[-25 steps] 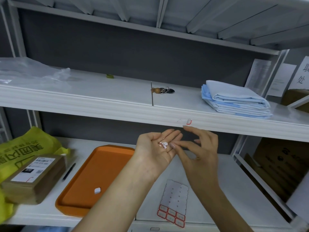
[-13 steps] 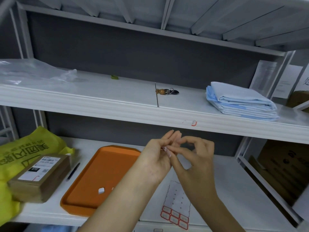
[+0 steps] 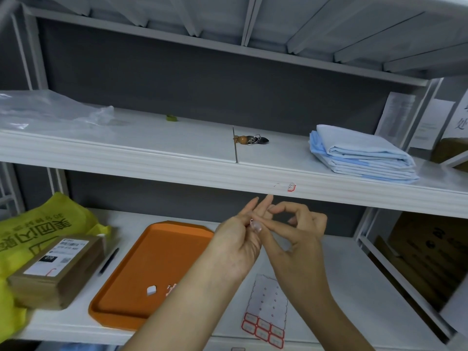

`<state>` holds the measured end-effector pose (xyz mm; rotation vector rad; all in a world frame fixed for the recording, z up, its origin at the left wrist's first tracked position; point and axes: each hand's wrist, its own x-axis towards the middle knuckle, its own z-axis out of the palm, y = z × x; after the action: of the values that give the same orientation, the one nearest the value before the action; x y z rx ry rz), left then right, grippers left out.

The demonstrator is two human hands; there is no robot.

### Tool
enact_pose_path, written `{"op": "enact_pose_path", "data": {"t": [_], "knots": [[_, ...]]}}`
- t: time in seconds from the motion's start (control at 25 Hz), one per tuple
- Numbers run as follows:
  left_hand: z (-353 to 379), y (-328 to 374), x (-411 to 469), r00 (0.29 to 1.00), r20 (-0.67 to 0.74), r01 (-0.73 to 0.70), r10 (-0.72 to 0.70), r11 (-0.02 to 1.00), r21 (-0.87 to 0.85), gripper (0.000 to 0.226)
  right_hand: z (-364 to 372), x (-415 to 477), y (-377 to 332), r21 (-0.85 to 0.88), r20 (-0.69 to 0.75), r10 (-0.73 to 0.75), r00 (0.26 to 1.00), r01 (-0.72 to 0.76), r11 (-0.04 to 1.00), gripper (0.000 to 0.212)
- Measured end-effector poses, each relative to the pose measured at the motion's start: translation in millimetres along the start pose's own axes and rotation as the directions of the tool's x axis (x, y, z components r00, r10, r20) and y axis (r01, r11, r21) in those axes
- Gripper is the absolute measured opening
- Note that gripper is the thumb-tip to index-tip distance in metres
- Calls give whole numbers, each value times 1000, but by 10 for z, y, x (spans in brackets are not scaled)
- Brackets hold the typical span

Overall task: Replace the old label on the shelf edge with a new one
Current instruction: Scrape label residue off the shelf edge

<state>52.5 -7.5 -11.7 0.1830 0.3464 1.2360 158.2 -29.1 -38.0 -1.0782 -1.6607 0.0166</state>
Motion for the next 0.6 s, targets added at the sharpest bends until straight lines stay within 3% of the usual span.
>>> {"op": "enact_pose_path", "data": {"t": [0.12, 0.2, 0.32, 0.4, 0.6], "knots": [[13, 16, 31, 1000, -21, -14, 12, 993, -115, 29, -93, 120, 48, -81, -107, -104, 989, 96, 992, 33], [20, 16, 85, 994, -100, -51, 43, 996, -78, 27, -202, 335, 158, -218, -180, -165, 970, 124, 968, 46], [22, -15, 135, 982, -179, -62, 65, 998, 22, 31, -293, 646, 285, -277, -142, 12, 990, -51, 960, 63], [28, -27, 142, 980, -187, -62, 69, 997, 45, 35, -275, 733, 368, -315, -114, 66, 991, -99, 944, 60], [67, -51, 186, 972, -228, -36, 52, 997, 73, 42, -311, 783, 482, -258, -86, -5, 996, -18, 966, 48]]}}
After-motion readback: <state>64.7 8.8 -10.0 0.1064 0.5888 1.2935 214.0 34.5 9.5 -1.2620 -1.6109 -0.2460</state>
